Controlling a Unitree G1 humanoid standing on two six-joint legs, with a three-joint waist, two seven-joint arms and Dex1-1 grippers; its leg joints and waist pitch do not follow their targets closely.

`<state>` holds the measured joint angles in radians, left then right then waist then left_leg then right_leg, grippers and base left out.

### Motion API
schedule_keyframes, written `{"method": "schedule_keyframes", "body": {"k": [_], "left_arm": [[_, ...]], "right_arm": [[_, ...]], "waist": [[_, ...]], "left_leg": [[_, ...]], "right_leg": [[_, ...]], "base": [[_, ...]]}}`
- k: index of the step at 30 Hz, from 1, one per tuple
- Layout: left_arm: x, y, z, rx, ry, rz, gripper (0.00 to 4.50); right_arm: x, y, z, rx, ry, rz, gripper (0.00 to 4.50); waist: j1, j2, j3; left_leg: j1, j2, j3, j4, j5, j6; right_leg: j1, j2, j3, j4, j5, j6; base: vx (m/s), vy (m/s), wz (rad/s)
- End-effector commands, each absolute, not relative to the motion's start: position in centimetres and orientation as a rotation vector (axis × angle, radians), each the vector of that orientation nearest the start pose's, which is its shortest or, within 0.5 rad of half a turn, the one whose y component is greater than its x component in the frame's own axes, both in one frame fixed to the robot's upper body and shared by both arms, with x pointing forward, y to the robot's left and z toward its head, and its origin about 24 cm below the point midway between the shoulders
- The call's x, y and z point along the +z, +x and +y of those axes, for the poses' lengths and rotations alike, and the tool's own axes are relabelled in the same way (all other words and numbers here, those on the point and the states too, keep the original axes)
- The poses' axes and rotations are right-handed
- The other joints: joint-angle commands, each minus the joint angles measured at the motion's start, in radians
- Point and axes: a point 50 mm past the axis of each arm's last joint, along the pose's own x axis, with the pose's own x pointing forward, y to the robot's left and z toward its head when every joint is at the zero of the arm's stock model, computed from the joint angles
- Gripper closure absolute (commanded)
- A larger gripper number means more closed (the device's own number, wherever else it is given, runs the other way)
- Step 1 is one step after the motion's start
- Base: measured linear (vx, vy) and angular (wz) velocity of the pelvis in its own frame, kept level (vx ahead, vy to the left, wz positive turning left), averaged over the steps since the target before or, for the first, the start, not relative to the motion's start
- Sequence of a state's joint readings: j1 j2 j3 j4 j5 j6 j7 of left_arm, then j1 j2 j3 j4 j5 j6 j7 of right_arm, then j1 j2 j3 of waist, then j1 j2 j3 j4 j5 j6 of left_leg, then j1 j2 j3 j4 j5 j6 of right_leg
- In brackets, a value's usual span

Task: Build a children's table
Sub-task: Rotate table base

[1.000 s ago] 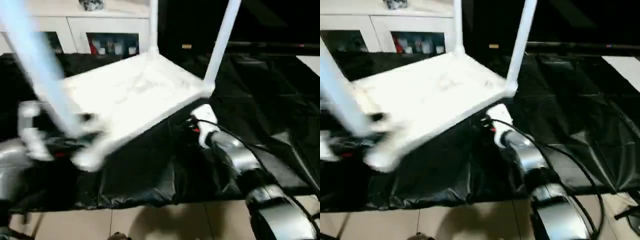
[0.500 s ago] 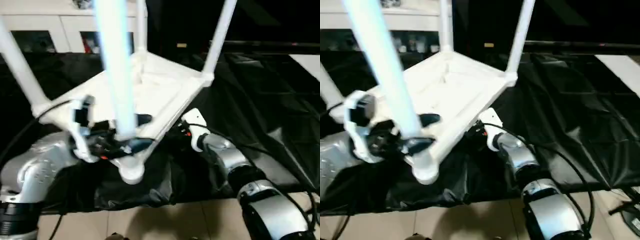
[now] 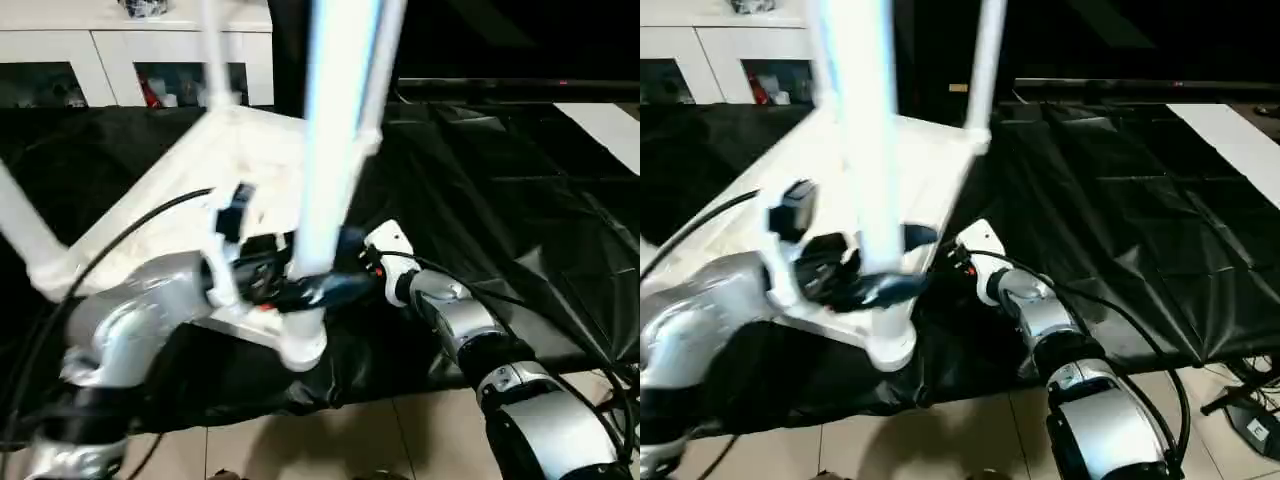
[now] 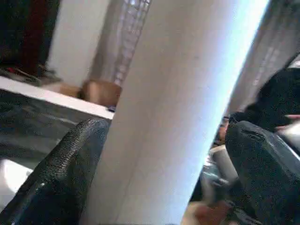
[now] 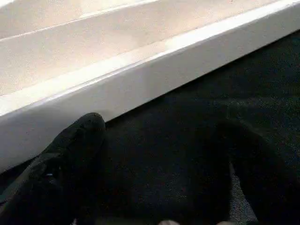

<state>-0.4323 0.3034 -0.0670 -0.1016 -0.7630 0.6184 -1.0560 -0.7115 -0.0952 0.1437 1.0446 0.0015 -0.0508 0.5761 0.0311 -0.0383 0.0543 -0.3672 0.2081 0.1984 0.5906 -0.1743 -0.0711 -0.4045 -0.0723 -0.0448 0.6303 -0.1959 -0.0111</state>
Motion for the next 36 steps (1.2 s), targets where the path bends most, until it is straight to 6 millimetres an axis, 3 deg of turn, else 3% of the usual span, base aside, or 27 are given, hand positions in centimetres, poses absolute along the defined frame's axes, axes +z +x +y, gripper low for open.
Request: {"method": "schedule_keyframes", "body": {"k": [1, 10, 13, 14, 16, 21, 25, 28, 29, 31, 32, 36], "left_arm": [[15.5, 27.6, 8.9, -1.471, -0.337, -0.055, 0.02], [14.8, 29.2, 7.4, -1.365, -0.283, -0.105, 0.02], [14.7, 29.1, 6.7, -1.379, -0.286, -0.121, 0.02], [14.7, 29.1, 6.0, -1.37, -0.296, -0.136, 0.02], [14.7, 29.1, 5.8, -1.366, -0.297, -0.14, 0.02], [14.5, 30.3, 5.8, -1.265, -0.244, -0.167, 0.02], [13.4, 31.2, 8.0, -1.25, -0.159, -0.13, 0.02], [13.2, 31.2, 8.5, -1.255, -0.152, -0.123, 0.02], [12.8, 31.4, 9.8, -1.265, -0.142, -0.089, 0.02], [11.6, 31.6, 12.8, -1.277, -0.062, 0.002, 0.02], [11.4, 31.7, 13.3, -1.281, -0.045, 0.019, 0.02], [10.2, 31.8, 15.8, -1.31, 0.059, 0.132, 0.19]], "right_arm": [[2.3, 34.3, -7.0, 0.857, -0.146, 0.315, 0.0], [2.4, 34.2, -7.0, 0.879, -0.099, 0.297, 0.0], [2.6, 34.0, -6.9, 0.908, -0.053, 0.281, 0.0], [2.7, 33.9, -6.8, 0.937, -0.038, 0.273, 0.0], [2.7, 33.8, -6.8, 0.945, -0.036, 0.271, 0.0], [2.8, 34.4, -7.8, 0.86, -0.08, 0.261, 0.0], [3.3, 34.8, -9.2, 0.835, -0.085, 0.241, 0.0], [3.4, 34.8, -9.4, 0.836, -0.088, 0.237, 0.0], [3.6, 34.7, -10.0, 0.849, -0.097, 0.228, 0.0], [4.0, 34.4, -11.4, 0.899, -0.132, 0.213, 0.0], [4.0, 34.3, -11.5, 0.911, -0.141, 0.212, 0.0], [4.3, 33.6, -12.4, 0.999, -0.198, 0.213, 0.0]], "waist": [[0.006, 0.015, -0.064], [0.009, 0.014, -0.067], [0.01, 0.013, -0.066], [0.01, 0.017, -0.066], [0.011, 0.014, -0.067], [0.01, 0.016, -0.066], [0.01, 0.014, -0.067], [0.011, 0.016, -0.07], [0.015, 0.021, -0.071], [0.015, 0.017, -0.069], [0.017, 0.022, -0.067], [0.031, 0.026, -0.067]], "left_leg": [[0.012, 0.018, -0.01, -0.063, -0.219, -0.015], [0.012, 0.02, -0.01, -0.062, -0.213, -0.003], [0.013, 0.021, -0.01, -0.062, -0.229, 0.003], [0.013, 0.021, -0.011, -0.062, -0.23, 0.005], [0.012, 0.021, -0.011, -0.062, -0.225, 0.008], [0.014, 0.021, -0.011, -0.062, -0.24, 0.009], [0.014, 0.02, -0.013, -0.063, -0.247, 0.009], [0.011, 0.02, -0.013, -0.062, -0.212, 0.015], [0.013, 0.02, -0.014, -0.061, -0.202, 0.017], [0.012, 0.019, -0.012, -0.062, -0.201, 0.026], [0.012, 0.021, -0.01, -0.063, -0.204, 0.028], [0.019, 0.024, -0.007, -0.062, -0.217, 0.009]], "right_leg": [[0.052, -0.049, 0.04, -0.071, -0.119, -0.227], [0.053, -0.051, 0.039, -0.069, -0.1, -0.239], [0.053, -0.053, 0.039, -0.072, -0.115, -0.241], [0.052, -0.052, 0.039, -0.073, -0.114, -0.242], [0.054, -0.052, 0.038, -0.071, -0.098, -0.249], [0.051, -0.052, 0.037, -0.077, -0.129, -0.241], [0.05, -0.053, 0.037, -0.077, -0.152, -0.233], [0.052, -0.052, 0.037, -0.069, -0.092, -0.247], [0.053, -0.052, 0.035, -0.067, -0.072, -0.252], [0.053, -0.049, 0.035, -0.067, -0.066, -0.254], [0.054, -0.046, 0.034, -0.064, -0.07, -0.237], [0.048, -0.05, 0.036, -0.066, -0.086, -0.25]], "base": [[0.0, 0.0, 0.0], [0.0, 0.0, 0.0], [0.0, 0.0, 0.0], [0.0, 0.0, 0.0], [0.0, 0.0, 0.0], [0.0, 0.0, 0.0], [0.0, 0.0, 0.0], [0.0, 0.0, 0.0], [0.0, 0.0, 0.0], [0.0, 0.0, 0.0], [0.0, 0.0, 0.0], [0.0, 0.0, 0.0]]}}
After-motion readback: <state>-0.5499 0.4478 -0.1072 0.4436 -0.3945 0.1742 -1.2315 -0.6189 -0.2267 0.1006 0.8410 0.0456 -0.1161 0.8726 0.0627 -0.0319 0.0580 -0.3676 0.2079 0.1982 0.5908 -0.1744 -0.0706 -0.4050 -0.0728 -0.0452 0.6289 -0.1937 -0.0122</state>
